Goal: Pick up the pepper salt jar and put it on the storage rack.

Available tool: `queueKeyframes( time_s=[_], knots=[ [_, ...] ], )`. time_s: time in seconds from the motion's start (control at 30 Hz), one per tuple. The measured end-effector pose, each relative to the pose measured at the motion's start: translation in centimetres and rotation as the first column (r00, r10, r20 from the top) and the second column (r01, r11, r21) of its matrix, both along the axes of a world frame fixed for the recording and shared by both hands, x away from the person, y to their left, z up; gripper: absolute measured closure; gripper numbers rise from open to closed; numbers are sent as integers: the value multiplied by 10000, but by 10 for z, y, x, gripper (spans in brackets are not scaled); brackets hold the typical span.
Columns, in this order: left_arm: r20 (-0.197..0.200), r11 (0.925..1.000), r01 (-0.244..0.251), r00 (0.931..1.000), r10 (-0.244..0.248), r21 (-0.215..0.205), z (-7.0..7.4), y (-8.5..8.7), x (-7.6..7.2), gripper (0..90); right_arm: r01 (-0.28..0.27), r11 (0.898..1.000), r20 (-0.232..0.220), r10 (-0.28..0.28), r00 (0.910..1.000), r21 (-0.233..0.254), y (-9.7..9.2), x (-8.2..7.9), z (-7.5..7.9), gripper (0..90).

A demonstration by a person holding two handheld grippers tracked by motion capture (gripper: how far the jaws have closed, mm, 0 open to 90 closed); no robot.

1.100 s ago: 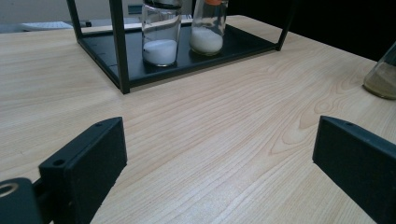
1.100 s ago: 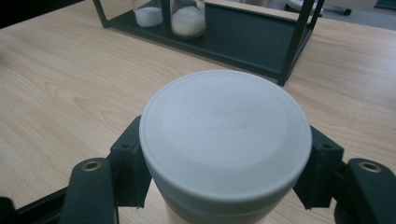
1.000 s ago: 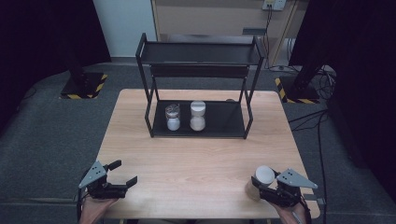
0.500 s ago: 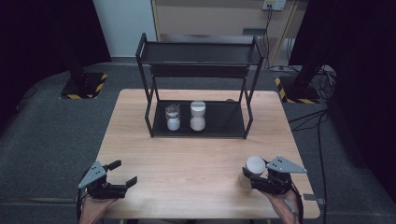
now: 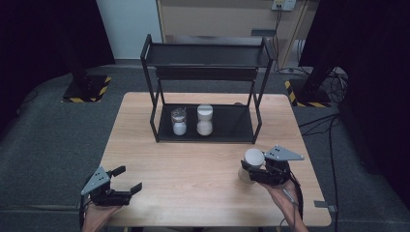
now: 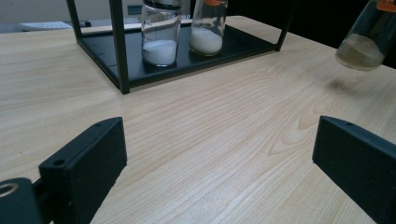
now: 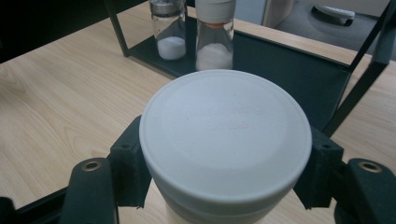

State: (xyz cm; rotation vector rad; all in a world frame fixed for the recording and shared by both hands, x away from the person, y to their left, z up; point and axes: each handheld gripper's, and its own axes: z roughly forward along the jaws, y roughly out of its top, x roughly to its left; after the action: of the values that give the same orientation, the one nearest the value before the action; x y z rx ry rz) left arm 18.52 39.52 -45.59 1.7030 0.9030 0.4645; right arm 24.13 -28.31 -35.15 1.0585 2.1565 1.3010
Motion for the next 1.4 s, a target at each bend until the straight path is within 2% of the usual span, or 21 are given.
queueKeyframes(
  time_s=[0.37,0.73,1.07,1.17,1.3,1.4],
  knots=[
    [-14,10000,26,10000,-26,11,0,0,1,19,0,9999,128,1,9999,-125,18,25,16,337],
    [-20,10000,36,10000,-36,10,0,0,1,18,86,9999,231,-83,9997,-121,38,57,30,337],
    [-17,10000,49,10000,-49,-9,0,0,1,19,474,9987,172,-471,9987,-180,56,90,34,337],
    [-16,10000,54,10000,-54,-12,0,0,1,19,683,9976,183,-682,9975,-61,60,100,30,337],
    [-30,10000,56,10000,-56,-19,-1,0,1,19,841,9959,286,-832,9961,-321,68,108,29,337],
    [-31,10000,68,10000,-68,-23,-1,0,2,19,939,9951,263,-931,9953,-303,69,117,28,337]
  ],
)
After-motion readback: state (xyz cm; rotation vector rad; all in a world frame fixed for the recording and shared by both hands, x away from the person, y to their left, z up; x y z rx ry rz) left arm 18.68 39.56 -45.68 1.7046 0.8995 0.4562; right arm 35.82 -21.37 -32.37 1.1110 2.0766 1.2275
